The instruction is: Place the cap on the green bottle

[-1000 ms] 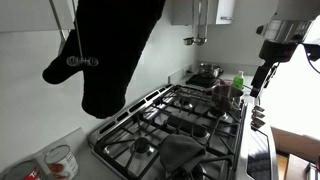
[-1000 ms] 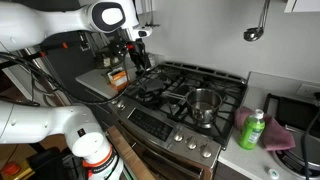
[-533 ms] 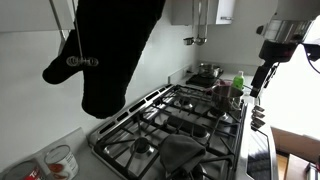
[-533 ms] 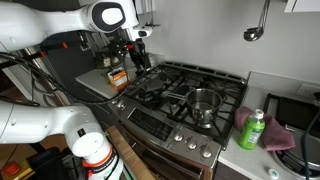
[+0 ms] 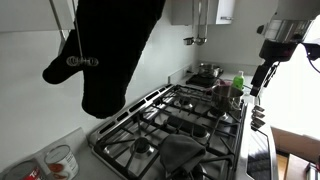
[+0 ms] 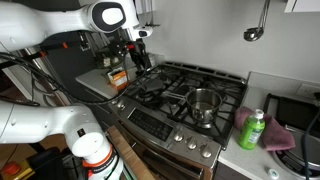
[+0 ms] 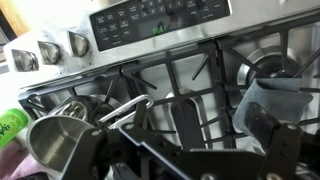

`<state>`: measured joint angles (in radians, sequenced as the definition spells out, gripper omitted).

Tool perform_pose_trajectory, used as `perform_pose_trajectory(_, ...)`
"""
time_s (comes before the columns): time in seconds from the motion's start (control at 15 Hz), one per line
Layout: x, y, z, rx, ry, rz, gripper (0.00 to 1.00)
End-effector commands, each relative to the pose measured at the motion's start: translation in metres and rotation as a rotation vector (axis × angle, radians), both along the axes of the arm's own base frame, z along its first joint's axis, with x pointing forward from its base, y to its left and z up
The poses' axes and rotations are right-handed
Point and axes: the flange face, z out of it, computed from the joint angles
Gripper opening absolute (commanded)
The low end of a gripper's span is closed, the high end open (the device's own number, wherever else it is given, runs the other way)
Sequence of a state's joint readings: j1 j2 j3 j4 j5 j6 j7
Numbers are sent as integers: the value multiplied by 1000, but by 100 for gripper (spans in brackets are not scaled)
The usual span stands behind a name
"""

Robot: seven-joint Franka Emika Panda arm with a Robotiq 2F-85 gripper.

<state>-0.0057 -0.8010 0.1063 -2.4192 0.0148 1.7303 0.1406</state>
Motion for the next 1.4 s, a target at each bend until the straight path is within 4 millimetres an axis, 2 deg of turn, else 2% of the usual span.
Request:
perform_pose_trajectory(0.0,4,-51,9,6,-23,-115,100)
perform_pose_trajectory(0.07,4,-70,11,10,-30,-153,100)
perform_pose_trajectory(0.13,4,-101,16,8,-55,-226,100)
perform_pose_trajectory(0.2,3,-122,18,17,-71,-275,100)
perform_pose_trajectory(0.4,-1,-207,28,23,-167,-439,100)
perform_pose_trajectory(0.47,-1,-235,22,17,-200,-495,100)
perform_pose_trajectory(0.53,-6,-196,28,33,-179,-413,100)
perform_pose_trajectory(0.6,-9,-219,27,35,-202,-455,100)
perform_pose_trajectory(0.67,-9,-232,24,39,-206,-480,100)
perform_pose_trajectory(0.73,-8,-236,22,40,-202,-489,100)
perform_pose_trajectory(1.27,-3,-233,21,33,-196,-483,100)
perform_pose_trajectory(1.33,7,-250,14,52,-175,-539,100)
